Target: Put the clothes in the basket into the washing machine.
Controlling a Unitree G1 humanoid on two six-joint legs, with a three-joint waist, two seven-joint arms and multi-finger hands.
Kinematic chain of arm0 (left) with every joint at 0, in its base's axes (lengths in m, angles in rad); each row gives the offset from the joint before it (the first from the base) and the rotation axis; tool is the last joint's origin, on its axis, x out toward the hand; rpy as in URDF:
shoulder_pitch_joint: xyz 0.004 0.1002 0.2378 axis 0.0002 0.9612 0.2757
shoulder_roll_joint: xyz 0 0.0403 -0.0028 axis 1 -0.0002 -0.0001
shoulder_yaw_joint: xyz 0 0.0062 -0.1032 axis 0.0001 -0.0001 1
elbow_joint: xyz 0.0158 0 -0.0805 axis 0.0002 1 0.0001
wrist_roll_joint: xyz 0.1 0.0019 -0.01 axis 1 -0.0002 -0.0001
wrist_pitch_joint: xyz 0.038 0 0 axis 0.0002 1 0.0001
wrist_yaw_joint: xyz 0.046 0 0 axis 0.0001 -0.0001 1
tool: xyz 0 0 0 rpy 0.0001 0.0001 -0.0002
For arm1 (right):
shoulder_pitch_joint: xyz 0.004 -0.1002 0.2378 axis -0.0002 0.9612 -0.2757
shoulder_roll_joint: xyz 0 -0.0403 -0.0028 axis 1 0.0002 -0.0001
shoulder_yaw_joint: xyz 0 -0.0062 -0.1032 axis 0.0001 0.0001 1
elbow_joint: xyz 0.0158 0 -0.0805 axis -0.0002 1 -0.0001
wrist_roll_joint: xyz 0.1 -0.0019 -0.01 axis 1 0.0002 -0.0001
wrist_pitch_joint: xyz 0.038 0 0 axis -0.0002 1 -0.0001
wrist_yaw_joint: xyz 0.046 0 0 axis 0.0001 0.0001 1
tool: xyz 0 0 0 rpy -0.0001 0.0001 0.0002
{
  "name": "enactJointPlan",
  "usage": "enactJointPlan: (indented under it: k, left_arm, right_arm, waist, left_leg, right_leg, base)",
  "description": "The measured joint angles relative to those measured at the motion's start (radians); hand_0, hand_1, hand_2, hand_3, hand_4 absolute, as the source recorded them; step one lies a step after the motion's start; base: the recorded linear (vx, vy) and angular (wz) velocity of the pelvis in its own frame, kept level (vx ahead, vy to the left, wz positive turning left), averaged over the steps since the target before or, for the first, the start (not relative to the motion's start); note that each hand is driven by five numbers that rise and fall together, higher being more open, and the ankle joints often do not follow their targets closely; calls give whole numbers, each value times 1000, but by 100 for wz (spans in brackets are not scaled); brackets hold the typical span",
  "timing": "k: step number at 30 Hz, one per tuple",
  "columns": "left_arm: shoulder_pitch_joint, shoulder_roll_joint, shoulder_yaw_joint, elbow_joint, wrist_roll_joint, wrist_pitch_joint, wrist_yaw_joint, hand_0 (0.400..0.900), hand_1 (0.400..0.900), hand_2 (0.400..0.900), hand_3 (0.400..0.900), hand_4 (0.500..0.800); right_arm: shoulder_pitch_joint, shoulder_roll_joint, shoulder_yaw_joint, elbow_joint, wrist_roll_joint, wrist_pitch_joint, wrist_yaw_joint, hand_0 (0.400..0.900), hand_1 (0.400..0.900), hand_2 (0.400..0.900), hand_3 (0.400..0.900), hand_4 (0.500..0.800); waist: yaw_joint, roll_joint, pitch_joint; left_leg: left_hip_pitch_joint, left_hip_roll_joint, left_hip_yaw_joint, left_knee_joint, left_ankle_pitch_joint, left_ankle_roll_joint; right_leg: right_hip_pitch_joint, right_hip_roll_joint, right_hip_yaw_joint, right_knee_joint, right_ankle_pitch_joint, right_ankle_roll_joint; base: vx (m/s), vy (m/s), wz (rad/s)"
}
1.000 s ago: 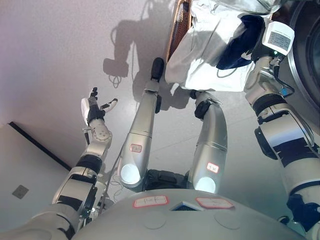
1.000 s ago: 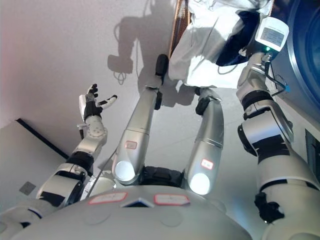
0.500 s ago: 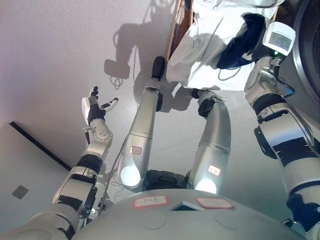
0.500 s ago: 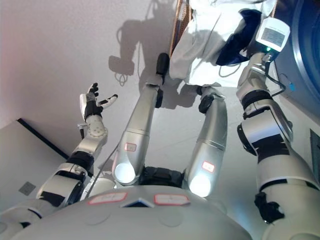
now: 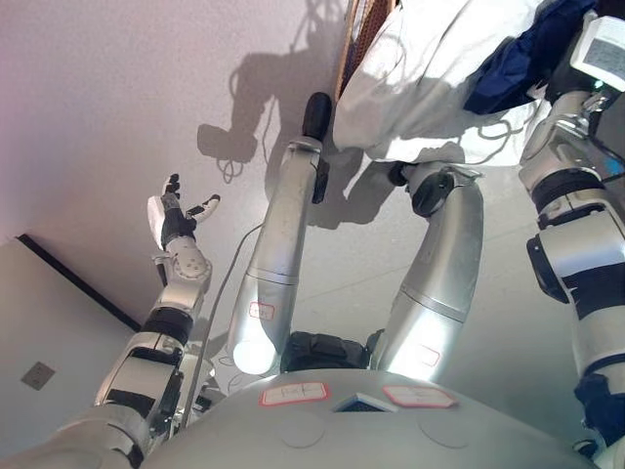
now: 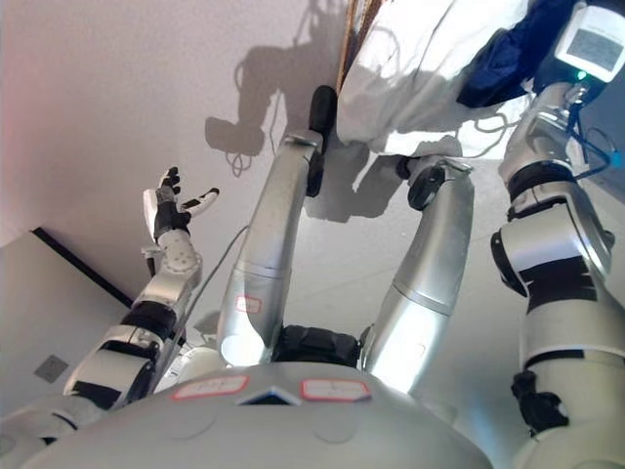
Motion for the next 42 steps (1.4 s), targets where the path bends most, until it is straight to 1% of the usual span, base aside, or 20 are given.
enactJointPlan:
  k: [5,13,17,19,20,21,24,25,26,27,28,30,31,32,33,34,37,38,39,42]
  left_arm:
    - [1,-1,0,2,-1,0,2,900,900,900,900,800]
    - [1,-1,0,-7,-6,-3,9,900,900,900,900,800]
    - [-1,-10,0,-5,-7,-3,9,900,900,900,900,800]
    - [-1,-11,0,-3,-8,-4,9,900,900,900,900,800]
    - [-1,-11,0,-1,-8,-4,9,900,900,900,900,800]
    - [-2,-13,0,1,-8,-4,9,900,900,900,900,800]
    - [-5,-15,0,13,-8,-14,9,900,900,900,900,800]
    - [-5,-17,0,16,-8,-15,8,900,900,900,900,800]
    - [-5,-18,-1,27,-8,-18,7,900,900,900,900,800]
    - [-7,-20,0,41,-8,-20,6,900,900,900,900,800]
    - [-5,-20,0,54,-8,-20,5,900,900,900,900,800]
    - [-4,-23,0,84,-8,-22,4,900,900,900,900,800]
    - [-2,-26,5,90,-8,-20,-1,900,900,900,900,800]
    - [1,-28,6,107,-8,-19,-2,900,900,900,900,800]
    - [5,-30,10,114,-8,-20,-2,900,900,900,900,800]
    - [11,-35,19,122,-8,-21,-9,900,900,900,900,800]
    - [30,-41,48,122,-7,-22,-17,900,900,900,900,800]
    - [33,-49,69,135,-7,-22,-24,900,900,900,900,800]
    - [38,-53,75,151,-8,-21,-27,900,900,900,900,800]
    - [81,-57,100,169,-8,-19,-39,900,900,900,900,800]
  right_arm:
    - [-32,9,-1,0,2,21,-13,400,400,400,400,500]
    - [-38,7,-7,9,21,21,-22,400,400,400,400,500]
    - [-20,15,-41,18,45,11,-19,400,400,400,400,500]
    - [-8,23,-73,18,86,-2,-18,400,400,400,400,500]
    - [3,29,-92,17,102,-8,-18,400,400,400,400,500]
    - [19,33,-119,15,131,-22,-18,400,400,400,400,500]
    - [67,60,-203,7,234,-54,-19,400,400,400,400,500]
    - [93,74,-267,-7,285,-74,-20,400,400,400,400,500]
    - [119,91,-291,-8,337,-76,-22,400,400,400,400,500]
    - [156,104,-333,-29,405,-102,-22,400,400,400,400,500]
    - [186,127,-407,-57,471,-132,-27,400,400,400,400,500]
    - [248,170,-475,-78,600,-177,-44,400,400,400,400,500]
    - [278,197,-537,-120,685,-207,-46,400,400,400,400,500]
    - [310,220,-547,-120,750,-232,-51,400,400,400,400,500]
    - [341,242,-576,-128,807,-258,-49,400,400,400,400,500]
    - [367,270,-613,-150,860,-279,-50,400,400,400,400,500]
    - [450,304,-641,-190,974,-319,-50,400,400,400,400,500]
    - [486,320,-669,-225,1008,-342,-42,400,400,400,400,500]
    - [515,328,-671,-236,1043,-360,-42,400,400,400,400,500]
    - [569,341,-718,-282,1105,-400,-43,400,400,400,400,500]
  waist:
    - [-1,2,-1]
    - [1,8,-5]
    - [4,9,-6]
    - [7,11,-7]
    - [8,13,-10]
    - [5,21,-15]
    - [1,29,-22]
    - [1,29,-22]
    - [-8,32,-26]
    - [-10,33,-26]
    - [-14,33,-27]
    - [-29,33,-30]
    - [-32,33,-30]
    - [-42,33,-30]
    - [-57,33,-30]
    - [-58,34,-30]
    - [-87,34,-33]
    - [-92,35,-33]
    - [-97,35,-34]
    - [-116,38,-45]
  left_leg:
    - [3,0,-5,-1,0,0]
    - [15,0,-1,-28,-1,2]
    - [80,4,-2,-116,23,5]
    - [134,16,1,-178,46,12]
    - [159,17,0,-208,52,12]
    - [189,20,-3,-236,58,14]
    - [288,29,2,-324,78,21]
    - [332,31,4,-362,88,21]
    - [378,34,3,-392,93,23]
    - [429,35,4,-422,93,24]
    - [473,38,7,-458,96,26]
    - [562,48,28,-512,107,35]
    - [608,57,36,-549,108,38]
    - [657,54,44,-585,121,40]
    - [702,63,51,-616,123,43]
    - [749,64,55,-657,134,46]
    - [847,70,78,-737,147,50]
    - [881,72,84,-764,154,51]
    - [919,73,89,-786,157,49]
    - [1003,72,107,-848,163,52]
  right_leg:
    - [4,2,-2,-5,0,0]
    - [16,6,-3,-31,1,0]
    - [79,14,-10,-113,23,11]
    - [131,19,-15,-176,43,8]
    - [157,25,-20,-207,51,17]
    - [193,28,-27,-241,61,14]
    - [293,37,-36,-340,91,26]
    - [335,42,-35,-378,103,34]
    - [384,48,-36,-418,112,40]
    - [433,53,-36,-454,118,42]
    - [480,59,-36,-492,128,47]
    - [565,70,-29,-564,156,57]
    - [614,77,-28,-613,168,62]
    - [662,81,-25,-655,192,68]
    - [706,85,-22,-699,199,67]
    - [757,94,-14,-750,220,71]
    - [850,102,-1,-847,253,74]
    - [886,106,-1,-883,266,75]
    - [923,108,-1,-910,278,80]
    - [1000,109,9,-975,288,79]
  base:
    - [0,0,0]
    - [4,-2,0]
    - [28,-12,-4]
    - [19,-5,-8]
    - [31,-12,-9]
    - [37,-18,-9]
    - [60,2,-14]
    - [85,26,-21]
    - [97,38,-26]
    - [94,38,-28]
    - [-2,56,-33]
    - [45,41,-30]
    - [106,26,-26]
    - [-2,48,-27]
    - [100,37,-24]
    - [98,40,-23]
    - [118,24,-23]
    - [108,24,-19]
    - [107,17,-14]
    - [84,23,-20]
